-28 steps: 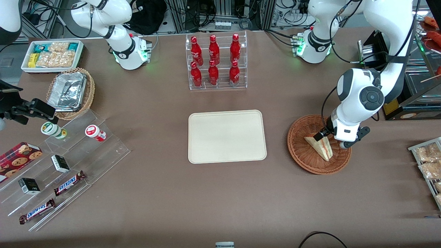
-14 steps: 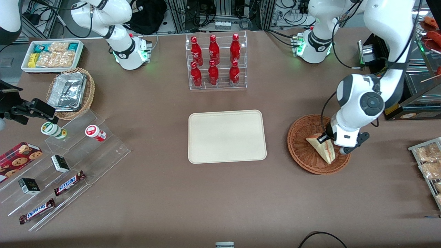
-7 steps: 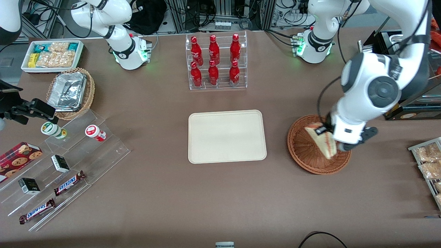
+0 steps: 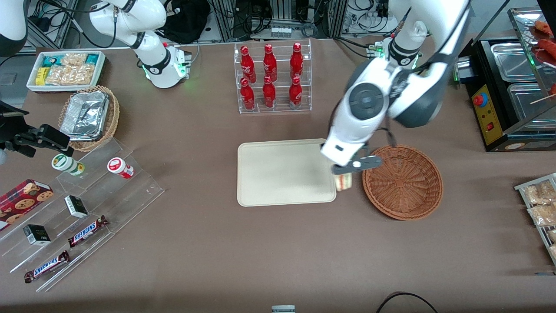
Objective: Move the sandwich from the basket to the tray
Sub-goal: 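Lift the sandwich and carry it over the cream tray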
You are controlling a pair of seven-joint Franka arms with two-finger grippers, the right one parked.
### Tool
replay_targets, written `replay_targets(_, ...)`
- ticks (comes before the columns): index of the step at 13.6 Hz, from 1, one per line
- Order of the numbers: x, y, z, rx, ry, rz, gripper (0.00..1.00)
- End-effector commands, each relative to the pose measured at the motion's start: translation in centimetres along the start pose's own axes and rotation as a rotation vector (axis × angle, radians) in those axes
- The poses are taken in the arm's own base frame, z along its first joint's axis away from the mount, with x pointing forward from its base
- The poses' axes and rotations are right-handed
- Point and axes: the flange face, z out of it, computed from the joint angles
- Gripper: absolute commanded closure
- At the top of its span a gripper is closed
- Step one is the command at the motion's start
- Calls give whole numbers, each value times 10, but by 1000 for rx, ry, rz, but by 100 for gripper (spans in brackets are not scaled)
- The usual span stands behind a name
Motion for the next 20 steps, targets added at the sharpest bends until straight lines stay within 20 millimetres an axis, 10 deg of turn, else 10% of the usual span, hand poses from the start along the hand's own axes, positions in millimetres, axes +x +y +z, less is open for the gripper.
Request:
replay_targets(1, 0, 47, 23, -10, -14, 50, 89)
replay_targets(8, -29, 125, 88, -95, 36, 84, 89)
replay_targets(20, -42, 139, 159, -41, -22, 106, 87)
